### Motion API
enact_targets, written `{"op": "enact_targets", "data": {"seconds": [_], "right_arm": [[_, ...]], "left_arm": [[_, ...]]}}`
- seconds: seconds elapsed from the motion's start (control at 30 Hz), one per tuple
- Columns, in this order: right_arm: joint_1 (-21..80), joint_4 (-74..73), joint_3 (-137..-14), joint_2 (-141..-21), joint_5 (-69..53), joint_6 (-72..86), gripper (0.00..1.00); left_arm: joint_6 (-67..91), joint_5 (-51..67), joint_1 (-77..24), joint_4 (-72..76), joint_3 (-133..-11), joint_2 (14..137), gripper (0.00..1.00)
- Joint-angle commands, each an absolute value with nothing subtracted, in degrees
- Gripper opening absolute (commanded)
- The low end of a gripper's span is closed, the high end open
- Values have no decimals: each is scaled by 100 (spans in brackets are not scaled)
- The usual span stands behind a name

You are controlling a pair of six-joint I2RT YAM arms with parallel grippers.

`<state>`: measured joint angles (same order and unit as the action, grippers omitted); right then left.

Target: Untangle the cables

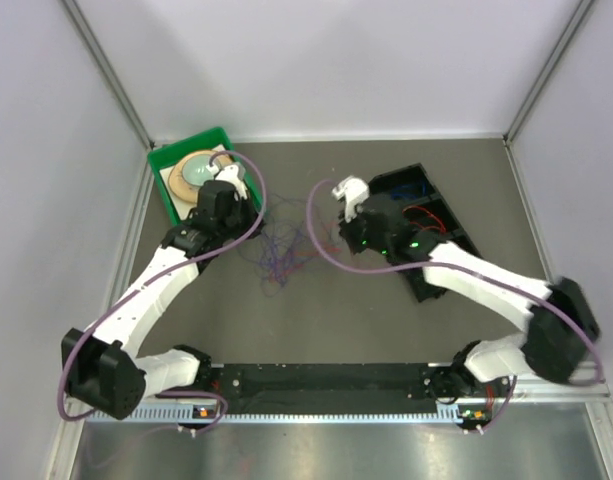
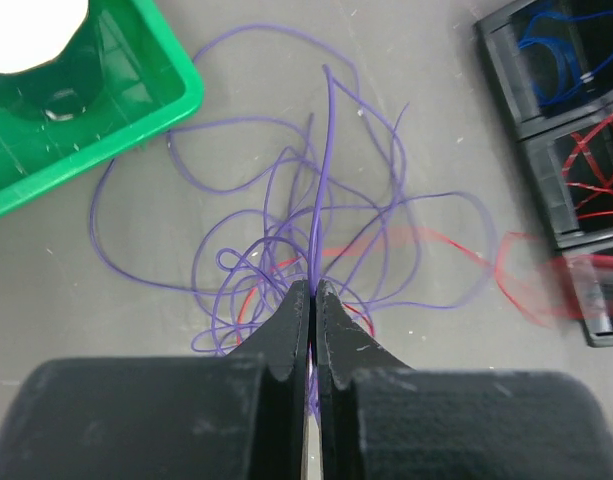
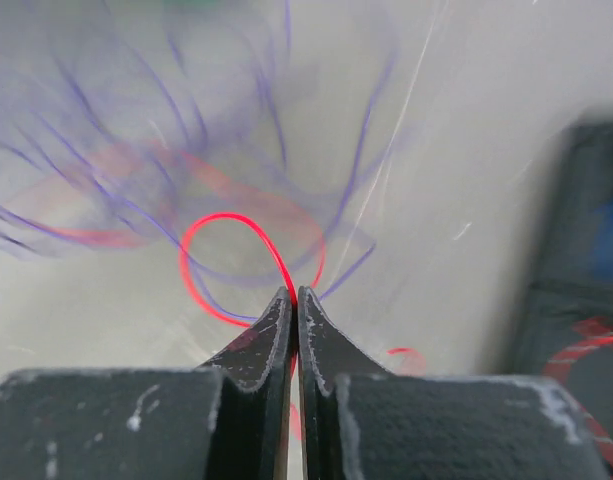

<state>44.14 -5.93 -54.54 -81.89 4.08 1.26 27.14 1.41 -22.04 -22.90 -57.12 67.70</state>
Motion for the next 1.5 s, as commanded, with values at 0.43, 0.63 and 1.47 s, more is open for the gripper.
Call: {"op": "enact_targets", "data": {"seconds": [0.43, 0.63, 1.47], "right_arm": [[4491, -888, -9673, -6899, 70, 387, 0], [4491, -817, -11114, -7346, 193, 246, 0], [2726, -1319, -10495, -7330, 114, 738, 0]], "left_arm": [[3129, 1204, -2180, -476, -4360, 8059, 0], [3085, 1581, -2188, -308, -4412, 8525, 0], [2294, 1372, -2171, -1960, -5941, 7172, 93]]}}
